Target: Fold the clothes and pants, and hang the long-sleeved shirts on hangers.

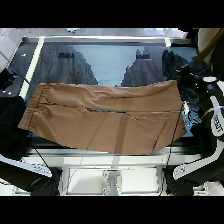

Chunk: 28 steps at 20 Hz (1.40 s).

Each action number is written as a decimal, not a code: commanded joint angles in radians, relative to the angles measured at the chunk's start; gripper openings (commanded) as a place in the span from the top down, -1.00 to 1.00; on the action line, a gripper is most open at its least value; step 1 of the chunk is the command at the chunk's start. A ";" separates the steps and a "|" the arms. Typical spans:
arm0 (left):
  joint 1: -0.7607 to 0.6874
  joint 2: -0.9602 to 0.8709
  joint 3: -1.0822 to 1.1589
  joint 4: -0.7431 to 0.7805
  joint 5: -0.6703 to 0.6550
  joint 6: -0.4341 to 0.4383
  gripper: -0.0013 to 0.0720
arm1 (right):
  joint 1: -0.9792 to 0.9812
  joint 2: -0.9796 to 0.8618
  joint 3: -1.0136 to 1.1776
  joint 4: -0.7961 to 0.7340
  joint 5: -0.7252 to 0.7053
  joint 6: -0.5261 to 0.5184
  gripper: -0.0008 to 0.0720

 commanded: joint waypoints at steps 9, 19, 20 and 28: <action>0.328 0.374 -0.107 0.002 -0.418 0.042 -0.29 | -0.223 0.457 0.021 -0.522 0.672 -0.048 -0.08; 0.624 0.768 -1.071 -0.115 -0.178 0.127 -0.44 | -0.351 1.023 -0.528 -0.536 0.808 -0.090 -0.08; 0.625 0.760 -1.111 -0.205 -0.130 0.171 -0.44 | -0.351 1.039 -0.526 -0.536 0.825 -0.091 -0.08; 0.618 0.634 -1.139 -0.340 -0.083 0.299 -0.38 | -0.351 1.075 -0.526 -0.483 0.834 -0.089 -0.08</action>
